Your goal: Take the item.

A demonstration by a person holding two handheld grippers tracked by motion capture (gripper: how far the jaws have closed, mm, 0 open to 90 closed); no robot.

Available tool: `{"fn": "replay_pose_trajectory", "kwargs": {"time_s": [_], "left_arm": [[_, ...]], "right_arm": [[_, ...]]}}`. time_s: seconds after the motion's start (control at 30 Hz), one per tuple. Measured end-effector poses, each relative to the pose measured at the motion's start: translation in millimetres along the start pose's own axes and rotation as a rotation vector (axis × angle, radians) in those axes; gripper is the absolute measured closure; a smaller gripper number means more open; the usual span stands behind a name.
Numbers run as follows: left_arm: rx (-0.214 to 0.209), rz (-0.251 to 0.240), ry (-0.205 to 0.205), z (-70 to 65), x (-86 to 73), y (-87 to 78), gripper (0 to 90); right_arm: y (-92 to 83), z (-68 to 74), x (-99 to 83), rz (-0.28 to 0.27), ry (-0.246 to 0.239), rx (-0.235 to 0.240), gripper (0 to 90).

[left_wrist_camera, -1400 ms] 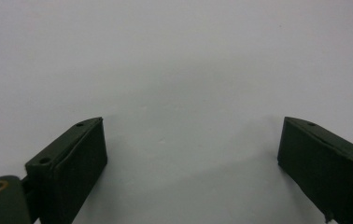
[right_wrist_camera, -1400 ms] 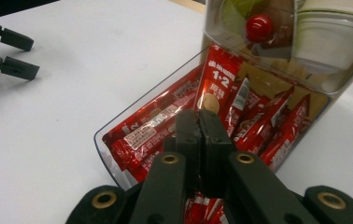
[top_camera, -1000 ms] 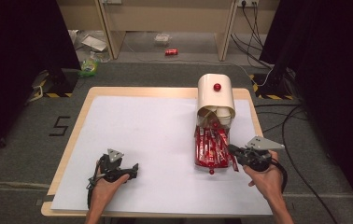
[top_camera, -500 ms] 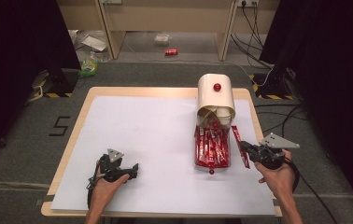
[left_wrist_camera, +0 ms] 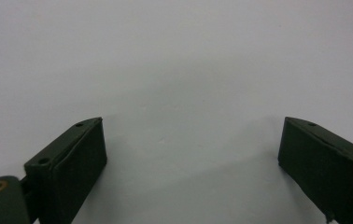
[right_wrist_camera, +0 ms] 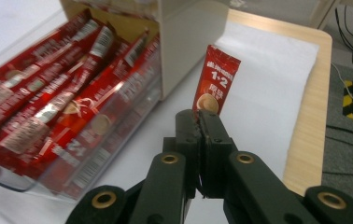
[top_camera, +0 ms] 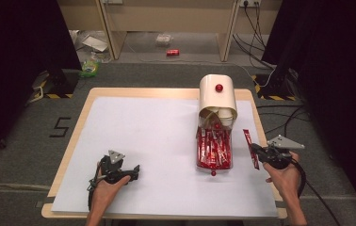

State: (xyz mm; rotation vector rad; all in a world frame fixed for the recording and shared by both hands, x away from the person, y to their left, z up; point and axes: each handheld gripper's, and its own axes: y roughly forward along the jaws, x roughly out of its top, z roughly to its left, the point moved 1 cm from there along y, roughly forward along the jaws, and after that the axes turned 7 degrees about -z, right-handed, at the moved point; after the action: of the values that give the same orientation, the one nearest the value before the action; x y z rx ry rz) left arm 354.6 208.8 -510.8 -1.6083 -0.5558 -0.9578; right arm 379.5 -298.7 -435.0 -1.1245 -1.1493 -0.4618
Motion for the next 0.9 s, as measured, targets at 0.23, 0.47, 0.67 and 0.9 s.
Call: {"fn": "replay_pose_trajectory", "kwargs": {"time_s": [0.23,0.47,0.67,0.9], "left_arm": [[0.000,0.001,0.001,0.0,0.1,0.1,7.1],[0.000,0.001,0.002,0.0,0.0,0.1,7.0],[0.000,0.001,0.002,0.0,0.0,0.1,7.0],[0.000,0.001,0.002,-0.1,0.0,0.1,7.0]], "right_arm": [[7.4,-7.1,-9.7,0.026,0.006,-0.019,88.1],[12.2,-9.6,-15.4,0.043,0.010,-0.027,88.1],[16.3,-13.0,-20.4,0.055,0.015,-0.032,88.1],[22.3,-15.4,-23.9,0.069,0.010,-0.037,88.1]]}}
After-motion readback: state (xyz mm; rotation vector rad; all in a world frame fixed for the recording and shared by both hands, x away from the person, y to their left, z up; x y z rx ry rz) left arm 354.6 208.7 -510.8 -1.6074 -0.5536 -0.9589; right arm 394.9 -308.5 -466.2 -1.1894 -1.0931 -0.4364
